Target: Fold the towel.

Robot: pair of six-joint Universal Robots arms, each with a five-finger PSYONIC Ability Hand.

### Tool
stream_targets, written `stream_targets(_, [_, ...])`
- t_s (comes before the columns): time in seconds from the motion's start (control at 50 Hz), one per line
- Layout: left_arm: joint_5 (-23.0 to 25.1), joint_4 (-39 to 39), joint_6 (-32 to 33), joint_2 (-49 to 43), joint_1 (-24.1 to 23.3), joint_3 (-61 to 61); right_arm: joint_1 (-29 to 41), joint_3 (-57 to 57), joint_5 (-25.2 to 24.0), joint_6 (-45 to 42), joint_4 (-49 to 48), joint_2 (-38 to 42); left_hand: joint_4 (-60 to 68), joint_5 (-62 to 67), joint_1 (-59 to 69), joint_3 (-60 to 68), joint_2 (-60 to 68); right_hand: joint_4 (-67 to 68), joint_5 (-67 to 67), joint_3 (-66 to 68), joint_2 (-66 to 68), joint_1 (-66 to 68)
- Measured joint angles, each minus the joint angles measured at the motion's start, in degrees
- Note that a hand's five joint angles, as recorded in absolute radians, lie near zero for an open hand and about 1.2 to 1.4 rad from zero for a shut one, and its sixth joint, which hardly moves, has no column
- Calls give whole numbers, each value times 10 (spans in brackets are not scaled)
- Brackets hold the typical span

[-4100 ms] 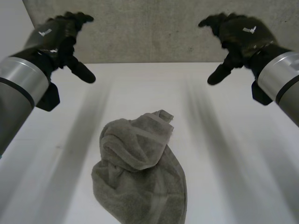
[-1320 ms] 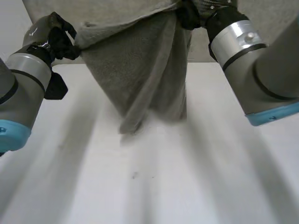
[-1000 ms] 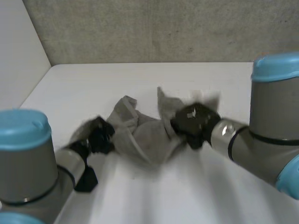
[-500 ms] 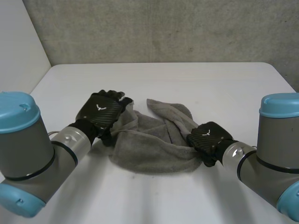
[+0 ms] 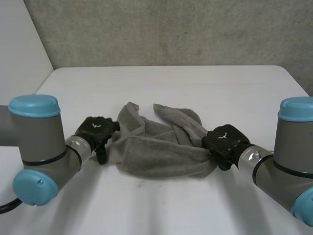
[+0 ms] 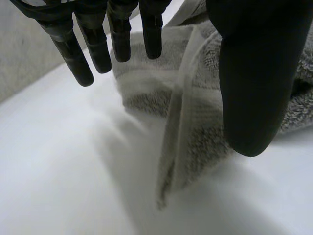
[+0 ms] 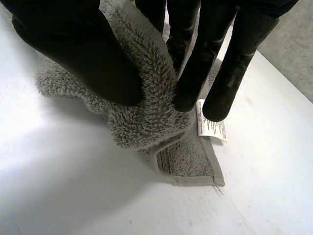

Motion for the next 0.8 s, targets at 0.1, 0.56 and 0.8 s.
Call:
stream_targets(0.1, [-6, -18, -62, -17, 1, 12, 2, 2, -1, 0, -1, 3, 36, 37, 37, 38, 38, 0, 0, 0, 0, 0])
stream_targets(0.56, [-15, -31, -84, -30, 0, 47, -3, -12, 2, 0, -11, -1, 503, 492, 484, 502, 504, 0, 0, 0, 0, 0])
stream_targets(0.8, [-45, -32, -82, 188, -7, 120, -50, -179, 13, 43, 10, -149, 516, 504, 494, 515, 516, 0, 0, 0, 0, 0])
